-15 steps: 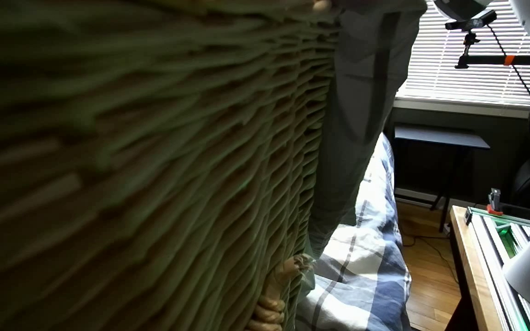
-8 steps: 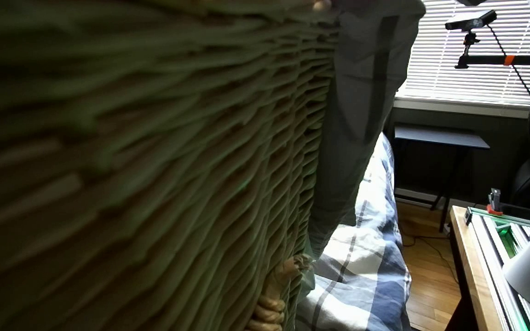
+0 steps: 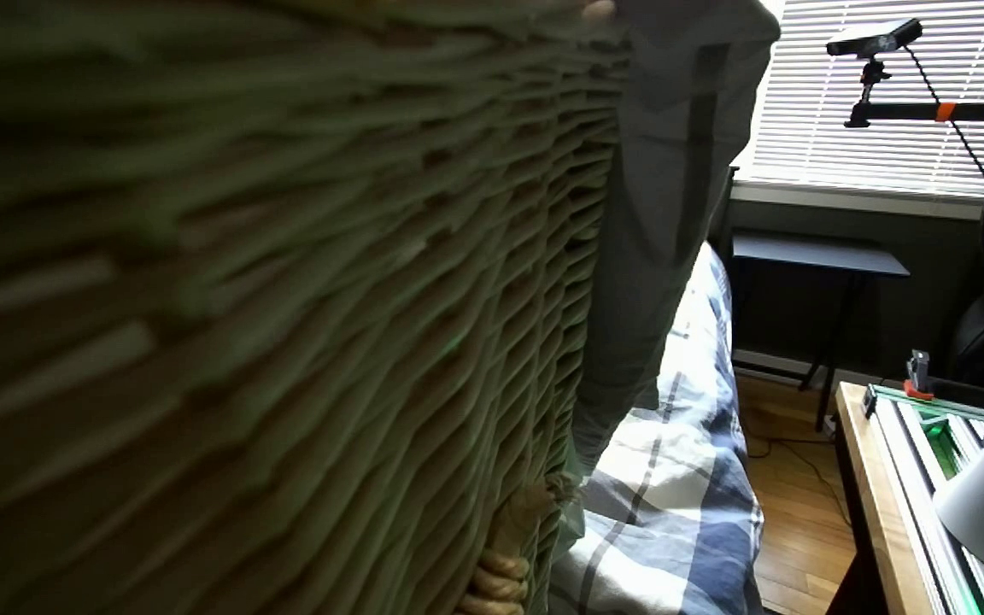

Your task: Lift the grey pillow case cover and put it in the washing basket

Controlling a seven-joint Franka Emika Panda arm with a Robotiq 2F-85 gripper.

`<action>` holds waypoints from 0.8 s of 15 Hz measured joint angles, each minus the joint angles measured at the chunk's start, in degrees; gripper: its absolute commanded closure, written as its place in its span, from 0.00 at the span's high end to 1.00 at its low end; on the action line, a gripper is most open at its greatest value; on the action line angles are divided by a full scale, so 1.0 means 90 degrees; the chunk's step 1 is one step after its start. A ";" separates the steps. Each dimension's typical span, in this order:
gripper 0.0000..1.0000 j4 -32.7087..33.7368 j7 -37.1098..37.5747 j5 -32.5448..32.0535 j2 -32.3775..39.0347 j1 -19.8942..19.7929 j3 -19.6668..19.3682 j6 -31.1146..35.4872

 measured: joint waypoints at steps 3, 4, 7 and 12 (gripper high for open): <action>1.00 0.0357 -0.0002 0.0000 0.0336 0.0111 -0.0152 -0.0518; 1.00 0.0511 -0.0004 -0.0015 0.0453 0.0156 -0.0270 -0.0696; 1.00 0.1165 -0.0017 -0.0045 0.0748 0.0206 -0.0774 -0.1162; 1.00 0.1632 0.0250 0.0098 0.0790 -0.0588 -0.0698 -0.1396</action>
